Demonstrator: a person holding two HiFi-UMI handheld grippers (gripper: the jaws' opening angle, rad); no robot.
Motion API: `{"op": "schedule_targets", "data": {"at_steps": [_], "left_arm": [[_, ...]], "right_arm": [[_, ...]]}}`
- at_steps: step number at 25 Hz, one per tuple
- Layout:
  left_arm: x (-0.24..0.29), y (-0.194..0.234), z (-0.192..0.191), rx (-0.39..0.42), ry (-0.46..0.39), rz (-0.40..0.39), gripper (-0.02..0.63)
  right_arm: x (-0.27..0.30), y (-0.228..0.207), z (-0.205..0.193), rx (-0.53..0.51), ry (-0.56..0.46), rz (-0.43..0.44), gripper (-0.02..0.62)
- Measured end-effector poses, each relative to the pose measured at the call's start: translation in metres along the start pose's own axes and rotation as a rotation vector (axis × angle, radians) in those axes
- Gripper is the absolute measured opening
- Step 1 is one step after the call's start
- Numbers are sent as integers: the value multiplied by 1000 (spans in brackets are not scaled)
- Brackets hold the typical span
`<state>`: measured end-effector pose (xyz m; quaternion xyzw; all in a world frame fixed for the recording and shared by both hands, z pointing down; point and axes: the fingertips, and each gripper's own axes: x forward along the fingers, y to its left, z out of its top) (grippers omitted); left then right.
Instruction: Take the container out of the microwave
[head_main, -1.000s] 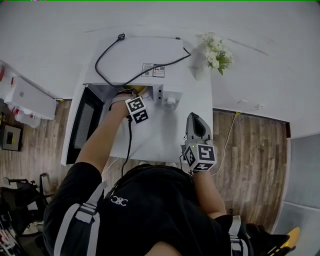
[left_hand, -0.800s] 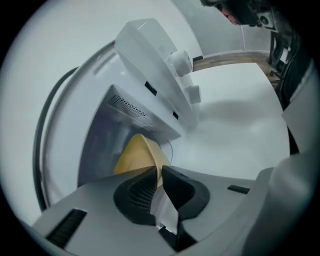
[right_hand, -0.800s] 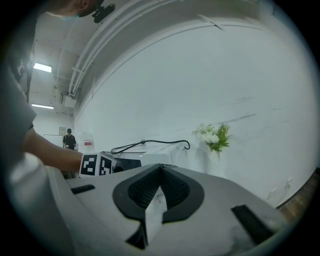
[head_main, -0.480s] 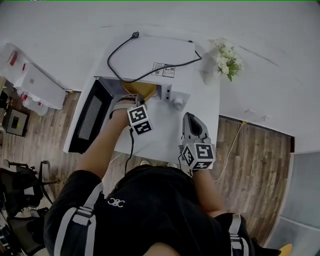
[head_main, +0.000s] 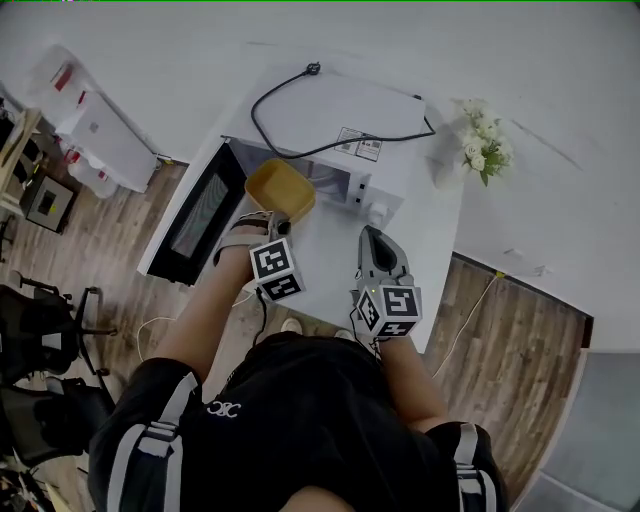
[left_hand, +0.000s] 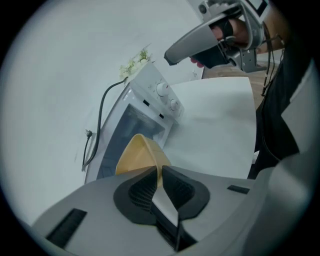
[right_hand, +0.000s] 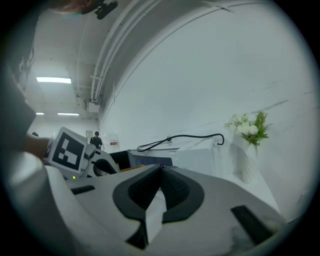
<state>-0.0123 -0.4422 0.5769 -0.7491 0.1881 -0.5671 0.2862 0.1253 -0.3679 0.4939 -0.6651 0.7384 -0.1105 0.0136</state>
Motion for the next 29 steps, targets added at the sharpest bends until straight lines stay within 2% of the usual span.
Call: {"op": "schedule_targets", "data": {"at_steps": [4, 11, 19, 29], "left_arm": [[-18, -3, -23, -47, 18, 16, 51], [-29, -6, -52, -48, 87, 42, 51], [-27, -16, -51, -55, 92, 27, 51], [-22, -9, -47, -48, 90, 38, 51]], "right_arm": [[7, 13, -9, 0, 33, 47, 3], [15, 23, -14, 1, 49, 79, 3], [16, 20, -18, 3, 58, 62, 3], [20, 15, -18, 4, 64, 54, 3]]}}
